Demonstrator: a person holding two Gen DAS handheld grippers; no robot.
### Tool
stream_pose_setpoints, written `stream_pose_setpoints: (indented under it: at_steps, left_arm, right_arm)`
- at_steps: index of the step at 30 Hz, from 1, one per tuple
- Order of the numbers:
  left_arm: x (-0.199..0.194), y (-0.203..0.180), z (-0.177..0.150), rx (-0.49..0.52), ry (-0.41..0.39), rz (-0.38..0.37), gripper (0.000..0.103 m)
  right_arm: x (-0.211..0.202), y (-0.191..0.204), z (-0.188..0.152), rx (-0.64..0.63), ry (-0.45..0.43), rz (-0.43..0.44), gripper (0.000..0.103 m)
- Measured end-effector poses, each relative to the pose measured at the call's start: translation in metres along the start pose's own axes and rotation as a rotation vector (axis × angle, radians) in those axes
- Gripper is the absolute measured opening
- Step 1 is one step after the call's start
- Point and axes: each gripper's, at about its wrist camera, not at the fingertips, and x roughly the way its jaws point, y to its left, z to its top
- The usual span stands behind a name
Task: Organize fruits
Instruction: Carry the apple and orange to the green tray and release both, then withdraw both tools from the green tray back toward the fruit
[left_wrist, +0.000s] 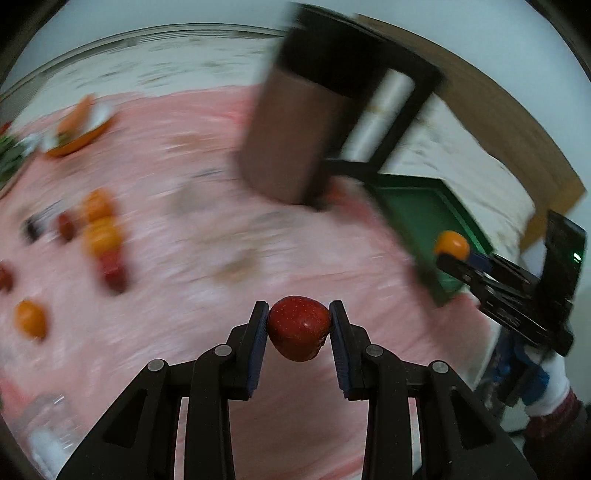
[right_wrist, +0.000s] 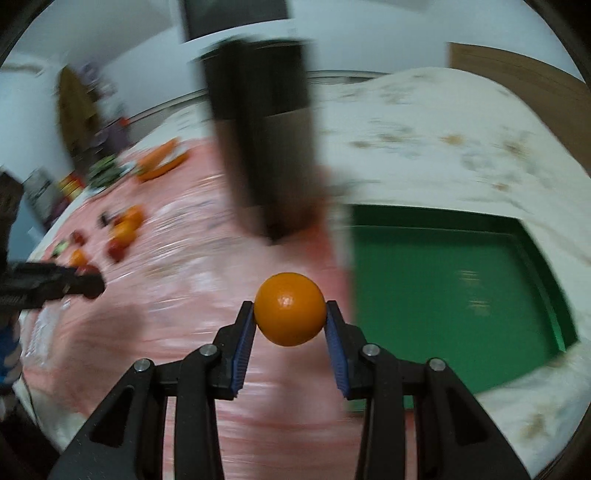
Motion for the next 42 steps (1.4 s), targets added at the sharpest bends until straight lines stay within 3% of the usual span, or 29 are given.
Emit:
stream_pose_setpoints:
  at_steps: [7, 13, 23, 24, 25, 26, 28, 30, 42]
  left_arm:
    - [0.055, -0.109, 0.048, 0.179, 0.012, -0.122, 0.028]
    - [0.109, -0.172, 0.067, 0.287, 0.069, -0.139, 0.028]
    - [0.166, -0.192, 0.051, 0.353, 0.180, -0.066, 0.029]
    - [0.167, -0.191, 0.050, 0.356, 0.183, -0.062, 0.029]
    - [0.168, -0.190, 0.049, 0.361, 0.181, -0.056, 0.033]
    - [0.166, -0.190, 0.048, 0.367, 0.176, -0.060, 0.036]
    - [0.161, -0.192, 0.048, 0.370, 0.164, -0.064, 0.048]
    - [0.153, -0.195, 0.048, 0.378, 0.139, -0.053, 0.054]
    - [0.074, -0.182, 0.029, 0.356, 0.048, -0.017, 0.054]
  right_arm:
    - [-0.002, -0.091, 0.000, 0.124, -0.002, -0.164, 0.038]
    - [0.011, -0.134, -0.008, 0.170, 0.035, -0.229, 0.039]
    - [0.025, -0.157, -0.023, 0.194, 0.087, -0.265, 0.040]
    - [0.025, -0.157, -0.024, 0.192, 0.090, -0.268, 0.056]
    - [0.025, -0.156, -0.024, 0.186, 0.088, -0.275, 0.089]
    - [0.024, -0.155, -0.024, 0.181, 0.081, -0.285, 0.101]
    - [0.021, -0.152, -0.023, 0.180, 0.067, -0.293, 0.103]
    - [0.018, -0.151, -0.022, 0.181, 0.063, -0.300, 0.103]
    - [-0.045, -0.107, -0.018, 0.138, -0.044, -0.324, 0.103]
